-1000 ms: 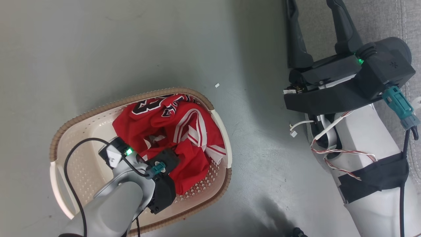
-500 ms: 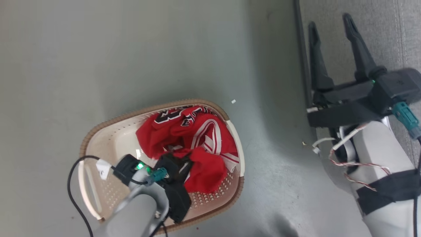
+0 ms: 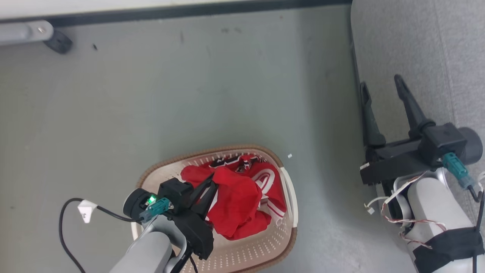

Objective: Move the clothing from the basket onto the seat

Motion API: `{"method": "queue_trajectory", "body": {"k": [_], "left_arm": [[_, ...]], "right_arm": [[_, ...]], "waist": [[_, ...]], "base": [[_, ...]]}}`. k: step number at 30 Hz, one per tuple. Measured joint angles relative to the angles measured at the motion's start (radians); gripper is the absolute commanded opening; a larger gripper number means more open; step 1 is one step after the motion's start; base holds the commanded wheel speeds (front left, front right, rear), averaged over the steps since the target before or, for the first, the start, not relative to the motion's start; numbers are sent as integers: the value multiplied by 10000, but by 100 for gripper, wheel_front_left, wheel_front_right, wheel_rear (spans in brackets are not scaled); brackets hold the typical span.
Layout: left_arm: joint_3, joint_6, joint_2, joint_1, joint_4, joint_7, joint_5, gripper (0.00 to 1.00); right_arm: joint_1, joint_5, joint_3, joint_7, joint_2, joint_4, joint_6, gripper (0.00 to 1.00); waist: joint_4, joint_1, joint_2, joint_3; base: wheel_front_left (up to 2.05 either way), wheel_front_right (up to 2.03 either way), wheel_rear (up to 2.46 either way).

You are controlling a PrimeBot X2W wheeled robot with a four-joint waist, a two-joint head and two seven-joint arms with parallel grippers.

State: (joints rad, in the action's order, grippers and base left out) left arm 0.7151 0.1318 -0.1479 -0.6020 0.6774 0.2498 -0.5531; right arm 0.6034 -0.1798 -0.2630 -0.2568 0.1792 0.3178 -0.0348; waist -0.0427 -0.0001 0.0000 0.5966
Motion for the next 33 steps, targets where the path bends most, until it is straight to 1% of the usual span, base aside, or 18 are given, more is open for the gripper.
{"method": "queue_trajectory", "body": {"k": [4,11,18,23,27,33], "left_arm": [[-159,0,-197,38,-437,0,0,0],[-349,0,-662,150,-986,0,12,0],[-656,0,-1007,147,-1415,2,-111,0],[-809,0,-1120,148,-1624,0,-207,0],[-907,0,-1204,148,-1718,0,-495,0],[-884,0,-1329,149,-1923,-2,-562,0]], "right_arm": [[-309,-15,-8,0,-58,190,13,100],[-820,-54,-111,0,-222,508,174,100],[-1394,-69,-234,2,-378,788,316,100],[-1933,-134,-334,2,-454,909,368,100],[-2313,-151,-403,2,-491,1003,487,100],[-2752,-151,-558,2,-560,1026,637,100]], "waist": [[149,0,-1,-596],[309,-1,0,-1660],[356,-1,-1,-2707],[342,-2,0,-3411],[324,-1,-1,-3948],[294,-1,0,-4669]], "base": [[0,0,0],[0,0,0],[0,0,0],[0,0,0],[0,0,0],[0,0,0]]}}
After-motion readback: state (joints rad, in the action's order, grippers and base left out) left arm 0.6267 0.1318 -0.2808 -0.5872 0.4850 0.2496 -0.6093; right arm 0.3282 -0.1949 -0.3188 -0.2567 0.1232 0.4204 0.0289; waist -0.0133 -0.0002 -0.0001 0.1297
